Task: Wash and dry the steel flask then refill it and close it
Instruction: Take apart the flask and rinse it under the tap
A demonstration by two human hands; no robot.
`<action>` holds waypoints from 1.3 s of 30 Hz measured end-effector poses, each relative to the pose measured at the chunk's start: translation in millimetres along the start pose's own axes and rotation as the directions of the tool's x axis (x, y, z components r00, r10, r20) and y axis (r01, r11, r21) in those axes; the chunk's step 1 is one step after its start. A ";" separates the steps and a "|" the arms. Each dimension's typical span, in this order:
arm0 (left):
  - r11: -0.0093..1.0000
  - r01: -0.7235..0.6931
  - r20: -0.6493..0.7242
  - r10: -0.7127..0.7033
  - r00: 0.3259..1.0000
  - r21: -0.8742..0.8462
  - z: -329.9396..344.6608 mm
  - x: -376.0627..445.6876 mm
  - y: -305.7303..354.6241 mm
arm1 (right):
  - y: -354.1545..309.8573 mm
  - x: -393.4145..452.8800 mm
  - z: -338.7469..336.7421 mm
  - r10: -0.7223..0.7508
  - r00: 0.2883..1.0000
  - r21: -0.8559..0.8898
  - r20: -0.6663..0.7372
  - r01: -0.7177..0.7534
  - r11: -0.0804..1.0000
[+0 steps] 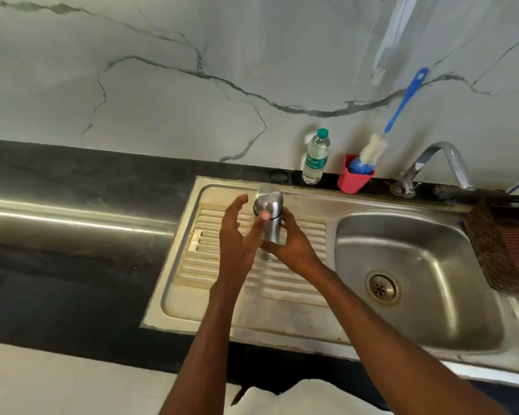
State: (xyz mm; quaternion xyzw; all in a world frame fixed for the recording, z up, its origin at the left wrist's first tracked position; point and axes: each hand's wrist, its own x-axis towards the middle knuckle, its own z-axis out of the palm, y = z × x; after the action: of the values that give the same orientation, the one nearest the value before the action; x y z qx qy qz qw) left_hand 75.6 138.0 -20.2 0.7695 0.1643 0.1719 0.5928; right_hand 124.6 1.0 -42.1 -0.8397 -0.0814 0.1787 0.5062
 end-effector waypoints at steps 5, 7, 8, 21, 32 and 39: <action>0.987 -0.119 0.227 0.093 0.969 0.106 1.4 35.6 10.5 | -15.1 13.2 9.6 0.004 0.998 0.097 -0.062 0.002 0.995; 0.981 -0.161 0.260 0.128 0.957 0.110 3.4 44.8 14.7 | -14.7 20.7 13.1 0.048 0.997 0.081 -0.058 -0.043 0.996; 0.980 -0.171 0.252 0.139 0.958 0.107 3.8 48.5 16.0 | -12.6 24.3 14.4 0.073 0.995 0.087 -0.064 -0.067 0.994; 0.963 0.088 0.386 0.017 0.922 -0.254 40.0 60.0 75.6 | -19.7 -19.2 -73.6 -0.055 0.989 0.371 0.134 0.001 0.929; 0.873 0.157 0.377 0.032 0.926 -0.461 149.0 13.3 128.8 | 2.2 -60.2 -167.0 -0.007 1.000 0.390 -0.002 0.007 0.921; 0.937 0.019 0.129 0.028 0.991 -0.350 193.6 -17.2 154.2 | 14.0 -79.4 -196.5 -0.071 0.954 0.004 -0.292 0.076 0.997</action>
State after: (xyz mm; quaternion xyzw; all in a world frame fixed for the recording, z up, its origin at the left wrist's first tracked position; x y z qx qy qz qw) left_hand 156.8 -73.0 81.9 0.6616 0.0899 0.1487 0.7294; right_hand 125.9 -192.2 46.2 -0.8495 -0.0357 0.0348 0.5252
